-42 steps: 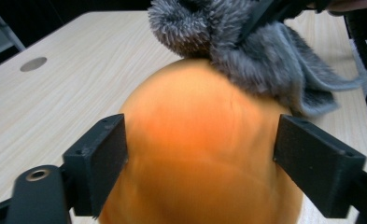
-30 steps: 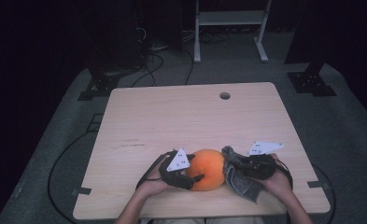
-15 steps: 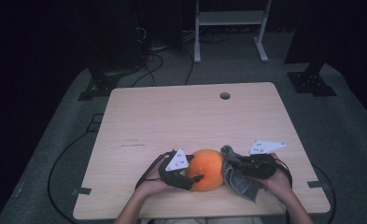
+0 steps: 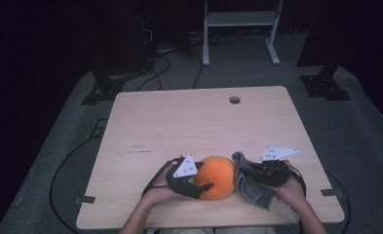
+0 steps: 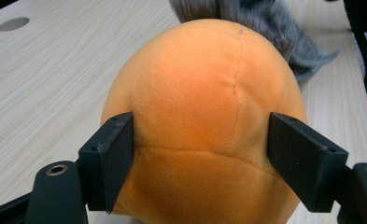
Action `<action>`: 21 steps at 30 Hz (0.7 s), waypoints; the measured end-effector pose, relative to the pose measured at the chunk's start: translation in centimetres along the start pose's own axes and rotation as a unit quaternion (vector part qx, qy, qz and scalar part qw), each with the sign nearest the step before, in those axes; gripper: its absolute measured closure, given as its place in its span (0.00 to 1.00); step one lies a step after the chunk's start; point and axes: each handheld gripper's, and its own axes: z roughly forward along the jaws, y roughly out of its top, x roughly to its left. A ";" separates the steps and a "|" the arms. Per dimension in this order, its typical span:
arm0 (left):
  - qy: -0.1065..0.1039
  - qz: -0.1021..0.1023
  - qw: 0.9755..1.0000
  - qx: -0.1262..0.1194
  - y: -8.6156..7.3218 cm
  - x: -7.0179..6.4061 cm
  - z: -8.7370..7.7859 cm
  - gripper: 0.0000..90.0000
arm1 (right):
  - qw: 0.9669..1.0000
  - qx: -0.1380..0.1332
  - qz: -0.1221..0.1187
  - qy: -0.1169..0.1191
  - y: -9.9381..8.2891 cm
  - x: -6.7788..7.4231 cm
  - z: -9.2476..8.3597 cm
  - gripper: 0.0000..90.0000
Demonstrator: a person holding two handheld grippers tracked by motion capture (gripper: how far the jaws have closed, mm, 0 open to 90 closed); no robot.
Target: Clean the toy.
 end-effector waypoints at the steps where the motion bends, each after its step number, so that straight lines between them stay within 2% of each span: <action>1: -0.002 0.002 1.000 0.000 0.0 0.0 0.0 0.27 | 1.000 -0.011 -0.005 0.011 0.4 0.3 0.0 0.82; 4: -0.004 0.001 1.000 0.003 -0.1 0.1 -0.1 0.27 | 1.000 -0.004 -0.014 0.013 0.5 0.6 0.4 0.82; 5: -0.004 0.000 1.000 0.001 -0.1 0.1 -0.1 0.27 | 1.000 0.017 -0.013 0.006 -0.2 0.2 1.2 0.82; 6: -0.003 0.000 1.000 0.001 -0.1 0.1 -0.1 0.27 | 1.000 0.017 -0.013 0.006 -0.2 0.2 1.2 0.82; 7: -0.002 -0.001 1.000 0.001 -0.1 0.1 -0.1 0.27 | 1.000 0.020 0.002 0.007 -0.6 -0.2 1.3 0.82; 8: -0.002 -0.001 1.000 0.001 -0.1 0.1 -0.1 0.27 | 0.999 0.032 0.008 -0.005 -0.9 -0.6 1.4 0.82; 9: -0.002 -0.003 1.000 0.001 -0.1 0.1 -0.1 0.26 | 0.996 0.072 0.002 -0.048 -1.5 -1.0 1.6 0.82; 11: -0.002 -0.002 1.000 0.001 0.0 0.1 -0.1 0.26 | 0.996 0.072 0.009 -0.045 -1.8 -1.2 1.5 0.82; 13: -0.002 -0.003 1.000 -0.004 0.0 0.0 0.1 0.26 | 0.998 0.050 0.011 -0.041 -1.3 -1.1 0.9 0.82; 14: -0.002 0.000 1.000 -0.004 0.1 -0.1 0.1 0.25 | 0.999 0.031 0.014 -0.032 -0.8 -0.9 0.5 0.82; 15: -0.005 0.005 1.000 -0.007 0.4 -0.5 0.4 0.22 | 1.000 -0.011 0.013 -0.010 0.5 -0.2 -0.1 0.82; 16: -0.005 0.005 1.000 -0.007 0.4 -0.5 0.4 0.21 | 1.000 -0.011 0.013 -0.010 0.5 -0.2 -0.1 0.82; 17: -0.006 0.011 1.000 -0.005 0.5 -0.7 0.5 0.20 | 0.999 -0.033 -0.001 0.013 1.4 0.6 -0.2 0.82; 18: -0.009 0.016 1.000 -0.006 0.6 -0.9 0.6 0.20 | 0.999 -0.033 -0.001 0.013 1.4 0.6 -0.2 0.82; 19: -0.010 0.029 1.000 -0.002 0.8 -1.3 0.7 0.17 | 0.999 -0.021 -0.017 0.016 1.7 1.3 0.3 0.82; 20: -0.010 0.029 1.000 -0.002 0.8 -1.3 0.7 0.16 | 0.999 -0.021 -0.017 0.016 1.7 1.3 0.3 0.82; 21: -0.014 0.037 0.999 -0.011 1.1 -1.3 0.4 0.14 | 0.999 0.009 -0.035 0.004 1.2 1.5 1.2 0.82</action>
